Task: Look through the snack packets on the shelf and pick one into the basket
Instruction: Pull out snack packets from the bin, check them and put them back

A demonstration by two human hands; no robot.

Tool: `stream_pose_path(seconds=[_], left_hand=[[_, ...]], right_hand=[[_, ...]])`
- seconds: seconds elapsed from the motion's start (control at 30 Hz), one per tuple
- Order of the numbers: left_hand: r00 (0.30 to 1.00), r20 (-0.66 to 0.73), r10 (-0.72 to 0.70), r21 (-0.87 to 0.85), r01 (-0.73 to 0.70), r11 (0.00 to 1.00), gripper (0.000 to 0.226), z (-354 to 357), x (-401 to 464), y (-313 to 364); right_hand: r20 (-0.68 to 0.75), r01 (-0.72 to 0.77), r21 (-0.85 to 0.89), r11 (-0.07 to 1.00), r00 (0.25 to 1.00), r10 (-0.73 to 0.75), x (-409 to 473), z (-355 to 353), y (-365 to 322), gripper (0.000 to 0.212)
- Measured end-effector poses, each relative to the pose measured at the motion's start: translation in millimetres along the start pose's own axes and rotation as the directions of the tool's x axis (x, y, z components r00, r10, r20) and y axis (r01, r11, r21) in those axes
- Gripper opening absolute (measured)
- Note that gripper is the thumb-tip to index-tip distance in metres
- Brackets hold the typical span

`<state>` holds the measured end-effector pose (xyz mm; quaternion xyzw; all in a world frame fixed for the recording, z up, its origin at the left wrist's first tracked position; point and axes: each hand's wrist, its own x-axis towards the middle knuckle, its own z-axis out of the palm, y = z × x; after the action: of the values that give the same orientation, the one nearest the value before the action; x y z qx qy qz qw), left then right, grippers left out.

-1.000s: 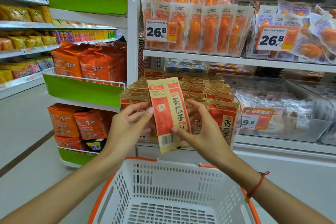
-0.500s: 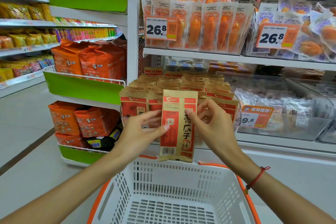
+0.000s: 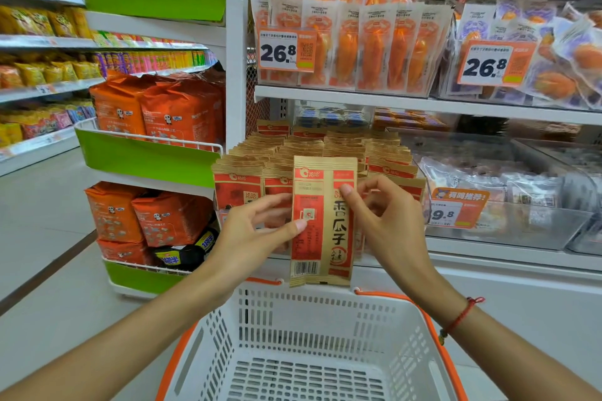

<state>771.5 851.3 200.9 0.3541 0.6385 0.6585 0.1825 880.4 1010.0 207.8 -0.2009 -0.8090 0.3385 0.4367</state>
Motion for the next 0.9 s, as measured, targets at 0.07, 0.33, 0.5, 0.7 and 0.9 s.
stream_pose_path(seconds=[0.07, 0.33, 0.5, 0.7, 0.9], left_hand=[[0.999, -0.045, 0.006, -0.046, -0.008, 0.999, 0.033, 0, 1, 2], [0.985, -0.173, -0.019, -0.151, -0.008, 0.989, 0.03, 1, 2, 8], [0.967, -0.223, -0.127, -0.296, 0.057, 0.954, 0.039, -9, 5, 12], [0.944, -0.262, -0.198, -0.37, 0.091, 0.925, 0.032, -9, 2, 14], [0.963, -0.195, -0.184, -0.3, 0.12, 0.946, 0.037, 1, -5, 12]], right_hand=[[0.01, 0.048, 0.007, 0.999, 0.999, -0.048, -1, 1, -3, 0.014], [0.184, 0.15, 0.065, 0.987, 0.97, -0.159, -5, 6, -3, 0.065], [0.219, 0.24, 0.128, 0.962, 0.939, -0.264, -9, 8, -3, 0.065], [0.22, 0.321, -0.041, 0.946, 0.927, -0.304, -13, 16, -4, 0.038], [0.321, 0.28, -0.124, 0.952, 0.919, -0.228, -18, 18, -3, 0.069]])
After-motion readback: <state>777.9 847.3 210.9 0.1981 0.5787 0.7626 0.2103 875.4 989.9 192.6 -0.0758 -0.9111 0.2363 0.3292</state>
